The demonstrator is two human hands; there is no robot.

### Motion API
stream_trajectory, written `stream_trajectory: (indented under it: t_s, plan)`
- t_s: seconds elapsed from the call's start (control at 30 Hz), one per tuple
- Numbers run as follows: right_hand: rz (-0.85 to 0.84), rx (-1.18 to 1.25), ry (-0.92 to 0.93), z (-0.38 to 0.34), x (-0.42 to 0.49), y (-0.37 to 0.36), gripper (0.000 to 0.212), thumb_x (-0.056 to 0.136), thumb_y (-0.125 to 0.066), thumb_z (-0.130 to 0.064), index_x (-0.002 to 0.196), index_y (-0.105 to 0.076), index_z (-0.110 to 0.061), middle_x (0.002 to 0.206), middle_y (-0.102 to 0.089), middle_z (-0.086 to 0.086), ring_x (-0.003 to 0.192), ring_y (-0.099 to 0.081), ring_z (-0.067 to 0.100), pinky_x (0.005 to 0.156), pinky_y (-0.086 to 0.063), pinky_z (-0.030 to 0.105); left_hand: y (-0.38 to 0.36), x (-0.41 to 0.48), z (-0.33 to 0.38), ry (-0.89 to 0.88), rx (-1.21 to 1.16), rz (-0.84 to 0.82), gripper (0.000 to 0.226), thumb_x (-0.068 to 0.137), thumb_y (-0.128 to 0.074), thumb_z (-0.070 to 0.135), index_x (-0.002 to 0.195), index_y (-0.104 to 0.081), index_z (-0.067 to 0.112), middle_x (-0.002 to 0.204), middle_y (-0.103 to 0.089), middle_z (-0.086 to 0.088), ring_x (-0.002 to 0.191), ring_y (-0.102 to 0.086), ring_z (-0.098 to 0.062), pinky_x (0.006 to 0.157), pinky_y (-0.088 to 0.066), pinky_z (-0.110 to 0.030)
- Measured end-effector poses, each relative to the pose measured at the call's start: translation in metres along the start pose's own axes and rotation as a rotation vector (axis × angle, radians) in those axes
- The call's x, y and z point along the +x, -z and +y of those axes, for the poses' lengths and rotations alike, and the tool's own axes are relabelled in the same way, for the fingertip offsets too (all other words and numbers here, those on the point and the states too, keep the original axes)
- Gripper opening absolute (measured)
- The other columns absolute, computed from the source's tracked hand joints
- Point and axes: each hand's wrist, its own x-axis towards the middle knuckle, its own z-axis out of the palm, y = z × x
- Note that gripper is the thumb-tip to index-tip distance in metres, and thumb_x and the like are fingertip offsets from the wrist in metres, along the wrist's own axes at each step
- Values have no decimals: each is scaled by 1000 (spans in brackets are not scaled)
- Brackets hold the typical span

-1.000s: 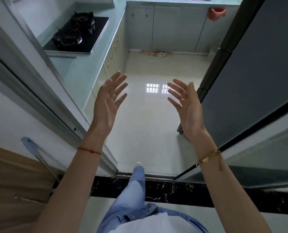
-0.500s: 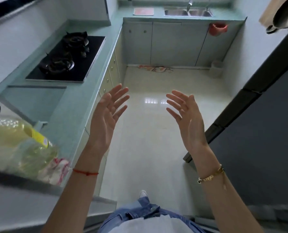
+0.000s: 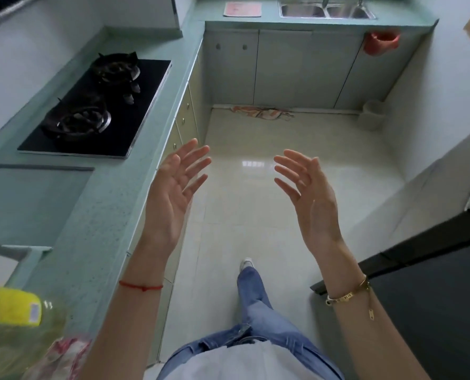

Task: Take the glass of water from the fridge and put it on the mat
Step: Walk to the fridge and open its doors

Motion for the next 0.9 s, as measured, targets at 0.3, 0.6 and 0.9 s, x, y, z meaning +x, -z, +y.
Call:
stream_trajectory:
  t_s: [0.3, 0.6, 0.9]
  plan:
    - [-15, 0, 39, 6, 182, 4, 46, 100, -38, -40, 129, -59, -12, 128, -68, 6, 123, -64, 20, 105, -52, 37, -15, 181, -12, -10, -17, 32, 48, 99, -38, 35, 139, -57, 16, 134, -68, -2, 130, -62, -21, 106, -49, -34]
    - [-43, -20, -3, 12, 333, 6, 43, 100, -38, -41, 126, -63, -17, 127, -70, 5, 122, -64, 20, 99, -52, 32, -23, 322, -23, -5, -22, 84, 47, 96, -44, 37, 135, -61, 17, 129, -71, -2, 126, -65, -22, 106, -50, -36]
    - [-16, -41, -27, 45, 467, 6, 44, 100, -38, -42, 125, -63, -17, 125, -70, 4, 122, -65, 20, 101, -52, 34, -24, 466, -50, 23, -24, 78, 43, 94, -45, 34, 129, -63, 18, 125, -72, -3, 125, -66, -24, 108, -50, -38]
